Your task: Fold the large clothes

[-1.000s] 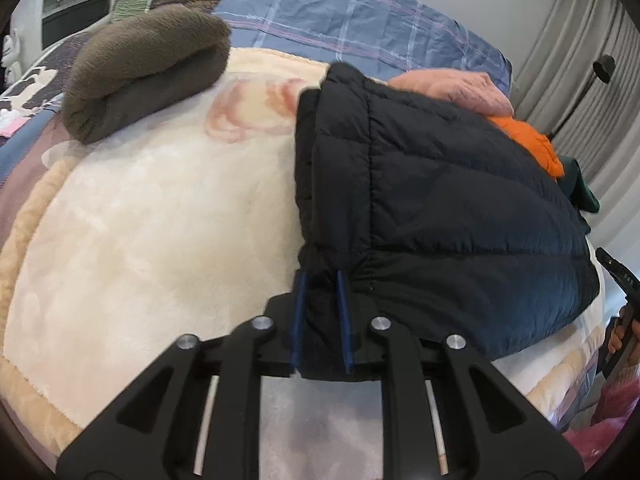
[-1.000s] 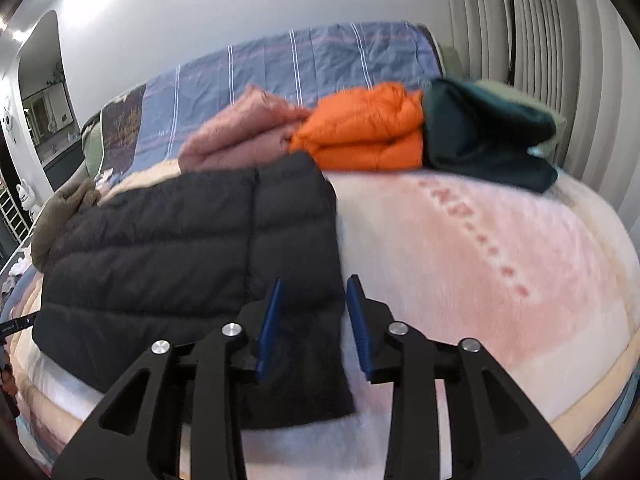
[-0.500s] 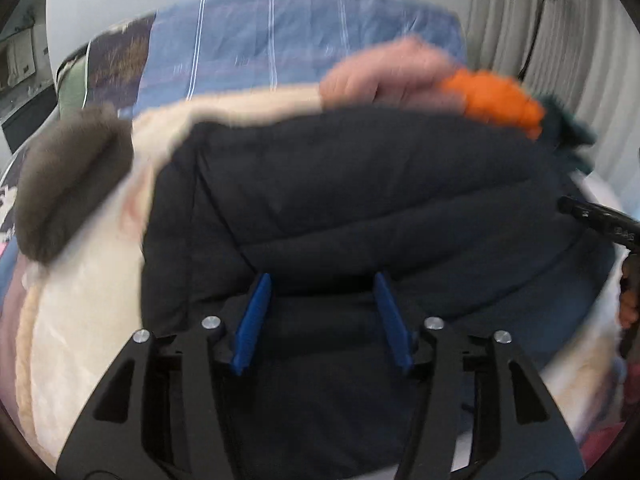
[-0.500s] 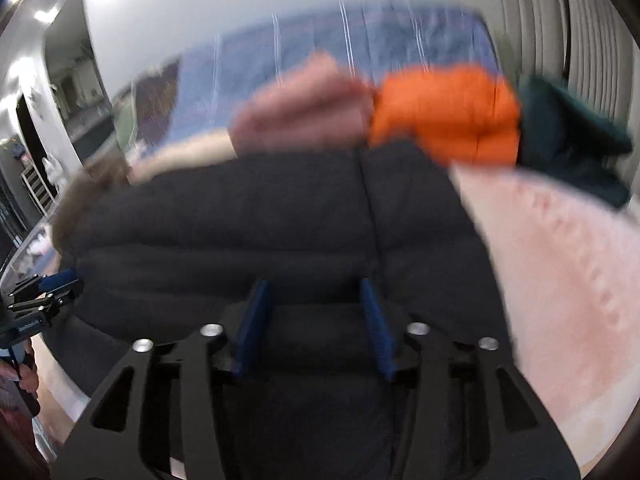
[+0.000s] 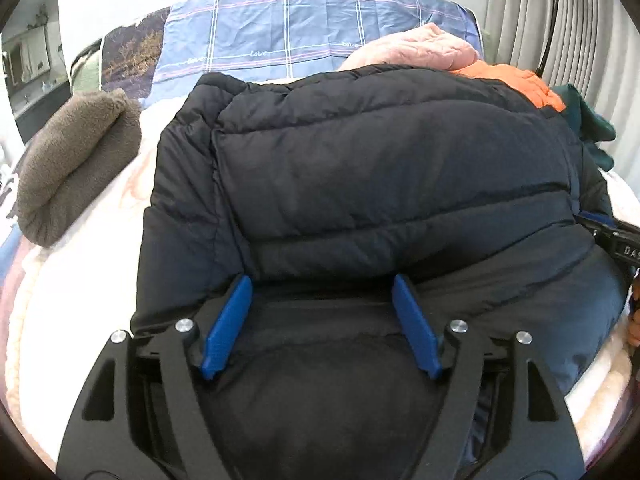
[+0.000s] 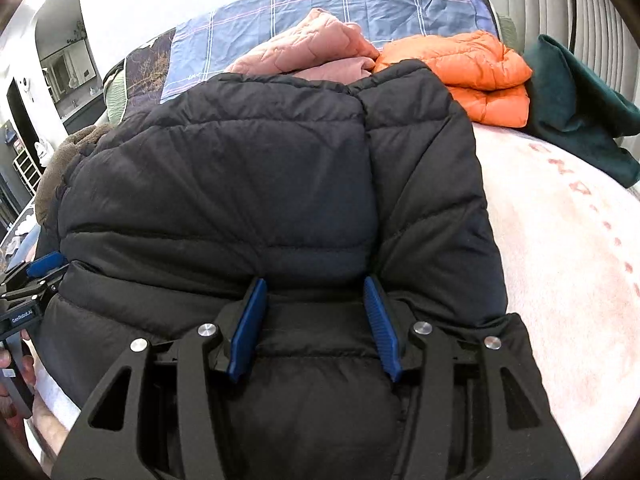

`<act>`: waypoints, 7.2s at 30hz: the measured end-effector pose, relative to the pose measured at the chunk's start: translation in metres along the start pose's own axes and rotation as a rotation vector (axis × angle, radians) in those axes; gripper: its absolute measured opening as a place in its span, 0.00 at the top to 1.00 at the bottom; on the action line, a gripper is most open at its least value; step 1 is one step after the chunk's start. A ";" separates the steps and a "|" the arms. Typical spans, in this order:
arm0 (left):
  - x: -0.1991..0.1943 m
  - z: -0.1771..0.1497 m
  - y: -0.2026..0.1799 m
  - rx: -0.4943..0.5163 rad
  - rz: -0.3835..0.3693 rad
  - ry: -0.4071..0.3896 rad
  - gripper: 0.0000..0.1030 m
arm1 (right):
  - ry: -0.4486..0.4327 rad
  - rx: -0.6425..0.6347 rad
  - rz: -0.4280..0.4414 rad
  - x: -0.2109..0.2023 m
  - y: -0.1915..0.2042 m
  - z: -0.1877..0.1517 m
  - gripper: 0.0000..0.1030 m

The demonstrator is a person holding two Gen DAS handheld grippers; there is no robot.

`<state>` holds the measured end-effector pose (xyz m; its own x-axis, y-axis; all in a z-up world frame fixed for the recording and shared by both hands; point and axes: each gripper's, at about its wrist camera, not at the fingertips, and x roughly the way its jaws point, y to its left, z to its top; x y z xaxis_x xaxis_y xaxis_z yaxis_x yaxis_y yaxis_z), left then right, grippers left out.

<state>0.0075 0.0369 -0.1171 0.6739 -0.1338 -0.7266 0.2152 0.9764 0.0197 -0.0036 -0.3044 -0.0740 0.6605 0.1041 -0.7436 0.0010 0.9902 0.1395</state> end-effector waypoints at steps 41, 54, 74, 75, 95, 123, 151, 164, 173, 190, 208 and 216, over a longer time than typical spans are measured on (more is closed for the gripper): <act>0.041 0.134 -0.040 0.068 -0.004 -0.078 0.34 | -0.090 -0.106 -0.091 0.034 0.056 0.139 0.43; 0.115 0.105 0.026 -0.113 0.010 0.028 0.29 | 0.029 0.058 -0.049 0.109 -0.005 0.119 0.39; 0.047 0.102 0.028 -0.047 0.030 -0.073 0.22 | -0.104 -0.025 -0.085 0.032 -0.005 0.086 0.36; 0.053 0.096 0.033 -0.041 0.073 -0.055 0.22 | -0.073 -0.010 -0.090 0.040 -0.013 0.079 0.35; 0.008 0.062 0.053 -0.111 -0.034 -0.109 0.21 | -0.120 0.084 0.035 -0.032 -0.034 0.051 0.32; -0.023 -0.039 0.057 -0.136 -0.071 0.005 0.54 | 0.057 0.040 -0.071 -0.041 -0.013 -0.038 0.58; 0.116 0.103 -0.037 -0.022 -0.098 0.029 0.27 | 0.052 -0.033 0.089 0.138 0.071 0.112 0.38; 0.103 0.096 -0.034 -0.033 -0.092 0.016 0.27 | -0.009 -0.007 0.081 0.085 0.063 0.101 0.39; 0.107 0.087 -0.041 -0.003 -0.040 0.020 0.26 | 0.002 -0.088 -0.027 0.106 0.066 0.080 0.36; 0.020 0.033 0.042 -0.153 -0.079 -0.050 0.22 | -0.033 -0.042 -0.010 0.038 0.043 0.056 0.33; 0.019 -0.002 0.143 -0.379 -0.296 0.036 0.20 | 0.108 -0.051 0.206 0.099 0.124 0.134 0.50; 0.044 -0.008 0.135 -0.351 -0.385 0.057 0.17 | 0.082 -0.117 0.175 0.135 0.125 0.106 0.49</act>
<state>0.0605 0.1644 -0.1525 0.5509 -0.4941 -0.6726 0.1829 0.8578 -0.4804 0.1649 -0.1765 -0.0879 0.5797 0.2779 -0.7660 -0.1988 0.9599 0.1978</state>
